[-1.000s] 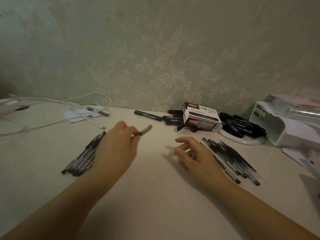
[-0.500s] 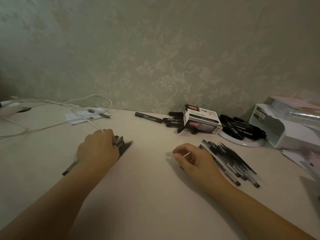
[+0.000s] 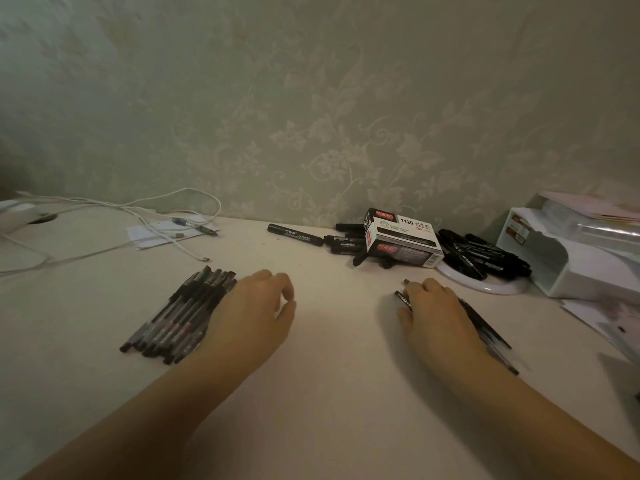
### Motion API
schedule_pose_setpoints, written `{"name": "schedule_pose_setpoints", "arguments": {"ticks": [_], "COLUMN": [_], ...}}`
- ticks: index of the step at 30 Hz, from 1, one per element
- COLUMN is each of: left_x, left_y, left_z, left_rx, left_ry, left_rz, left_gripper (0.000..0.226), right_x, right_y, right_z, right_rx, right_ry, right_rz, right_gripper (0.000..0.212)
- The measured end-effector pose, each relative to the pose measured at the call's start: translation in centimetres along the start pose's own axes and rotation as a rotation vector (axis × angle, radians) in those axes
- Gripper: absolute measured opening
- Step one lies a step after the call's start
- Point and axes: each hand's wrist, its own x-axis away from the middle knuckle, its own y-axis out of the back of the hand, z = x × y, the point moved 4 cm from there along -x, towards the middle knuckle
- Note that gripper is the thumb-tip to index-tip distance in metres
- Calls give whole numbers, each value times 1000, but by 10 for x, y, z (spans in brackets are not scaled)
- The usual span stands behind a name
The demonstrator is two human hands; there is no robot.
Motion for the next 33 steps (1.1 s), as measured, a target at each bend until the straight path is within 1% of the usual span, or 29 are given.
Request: {"name": "schedule_pose_setpoints", "arguments": {"ticks": [5,8,10,15,19,21,23,24,26,28,29,30,32,33], "left_x": [6,8,8,6,4,4,3,4,6,10,12,13,14,14], "left_y": [-17,-23,-23,-18,-15,-15,-15,-16,-18,-24,-27,-29,-30,-30], "left_z": [-9,-11,-9,3,9,9,5,1,-10,-23,-28,-32,-34,-33], "left_rx": [110,123,93,-43,-91,-90,-24,49,300,556,623,641,594,567], "left_ry": [-56,-83,-77,-10,43,58,40,27,44,89,86,69,39,37], "left_rz": [145,206,194,129,85,91,93,89,97,176,224,255,271,266], "left_gripper": [3,4,7,15,17,17,15,14,12,16,19,22,28,29], "right_x": [-2,-1,-1,-2,-1,0,0,0,2,6,8,10,10,10], "right_y": [-3,-6,-9,-8,-5,0,6,8,5,-6,-11,-15,-21,-23], "right_z": [4,8,8,4,6,7,12,17,30,42,47,49,48,47], "right_rx": [-32,-13,18,95,89,-37,-351,-556,-954,-1205,-1259,-1260,-1237,-1267], "right_ry": [31,58,62,4,22,55,93,93,47,10,8,11,-10,-37], "right_rz": [0,-9,-19,-30,-20,-61,-85,-62,58,182,217,223,198,194], "right_gripper": [18,19,22,27,28,29,31,31,33,37,37,36,30,27]}}
